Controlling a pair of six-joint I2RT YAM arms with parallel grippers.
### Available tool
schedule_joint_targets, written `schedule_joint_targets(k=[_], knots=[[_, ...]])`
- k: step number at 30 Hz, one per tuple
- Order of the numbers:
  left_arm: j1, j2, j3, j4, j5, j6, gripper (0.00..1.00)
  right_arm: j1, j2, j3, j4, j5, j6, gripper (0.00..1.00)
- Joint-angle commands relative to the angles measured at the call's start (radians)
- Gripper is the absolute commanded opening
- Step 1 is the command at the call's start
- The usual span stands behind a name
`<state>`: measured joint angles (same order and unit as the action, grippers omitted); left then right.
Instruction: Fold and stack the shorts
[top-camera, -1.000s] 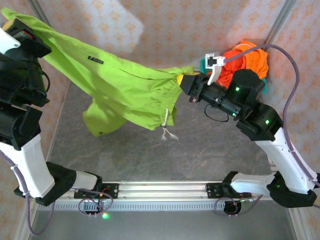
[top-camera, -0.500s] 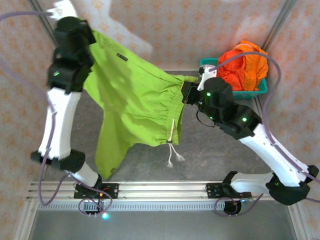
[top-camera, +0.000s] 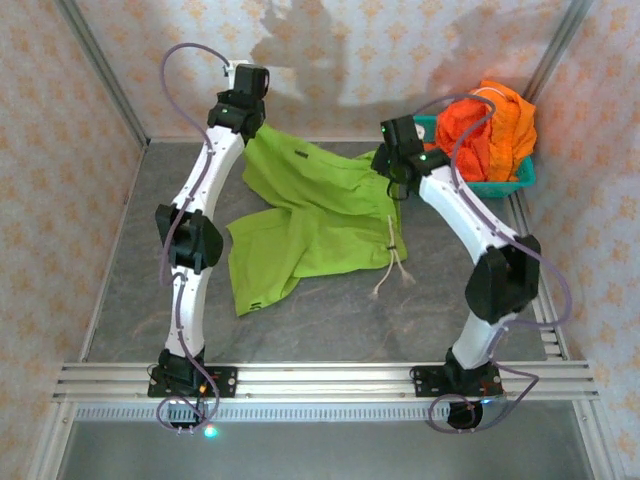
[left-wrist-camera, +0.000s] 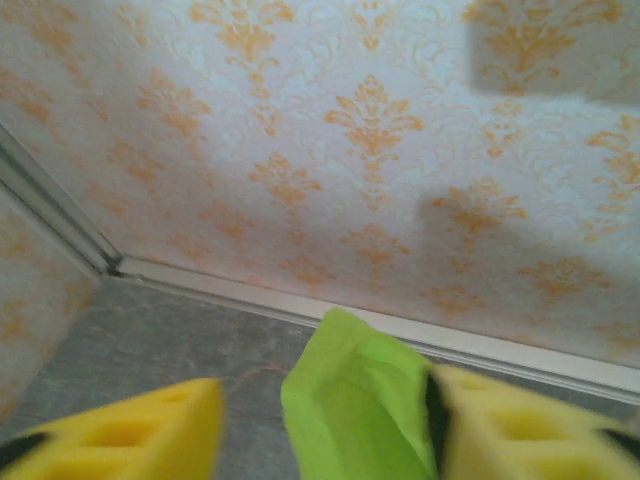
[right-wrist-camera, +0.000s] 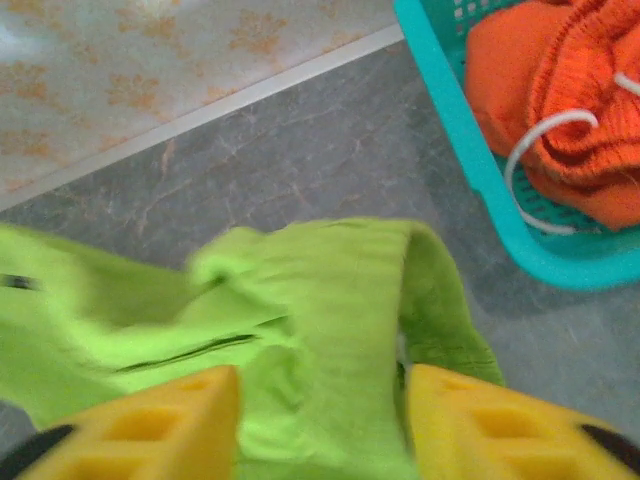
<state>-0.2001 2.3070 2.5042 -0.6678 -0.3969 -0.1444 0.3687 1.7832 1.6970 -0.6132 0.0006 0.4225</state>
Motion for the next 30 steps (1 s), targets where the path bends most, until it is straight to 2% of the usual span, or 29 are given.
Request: schedule_joint_targets(k=[1, 3, 7, 13, 16, 20, 24, 30], knots=[[0.008, -0.159, 0.018, -0.076, 0.025, -0.083, 0.8, -0.01, -0.045, 0.085, -0.035, -0.113, -0.008, 0.68], [0.008, -0.284, -0.141, -0.055, 0.072, -0.119, 0.89, -0.01, -0.103, 0.018, 0.011, -0.155, -0.003, 0.74], [0.007, -0.587, -0.581, -0.015, 0.132, -0.26, 0.92, -0.009, -0.224, -0.179, 0.104, -0.275, 0.026, 0.8], [0.008, -0.911, -1.219, 0.094, 0.24, -0.483, 0.88, 0.012, -0.384, -0.446, 0.164, -0.352, 0.043, 0.81], [0.008, -0.976, -1.432, 0.169, 0.244, -0.542, 0.83, 0.021, -0.452, -0.558, 0.187, -0.34, 0.063, 0.81], [0.008, -0.91, -1.545, 0.269, 0.263, -0.557, 0.74, 0.027, -0.513, -0.664, 0.205, -0.339, 0.072, 0.81], [0.007, -0.78, -1.535, 0.318, 0.302, -0.562, 0.67, 0.026, -0.558, -0.737, 0.201, -0.327, 0.072, 0.81], [0.007, -0.652, -1.488, 0.342, 0.269, -0.544, 0.55, 0.027, -0.633, -0.82, 0.19, -0.287, 0.066, 0.81]])
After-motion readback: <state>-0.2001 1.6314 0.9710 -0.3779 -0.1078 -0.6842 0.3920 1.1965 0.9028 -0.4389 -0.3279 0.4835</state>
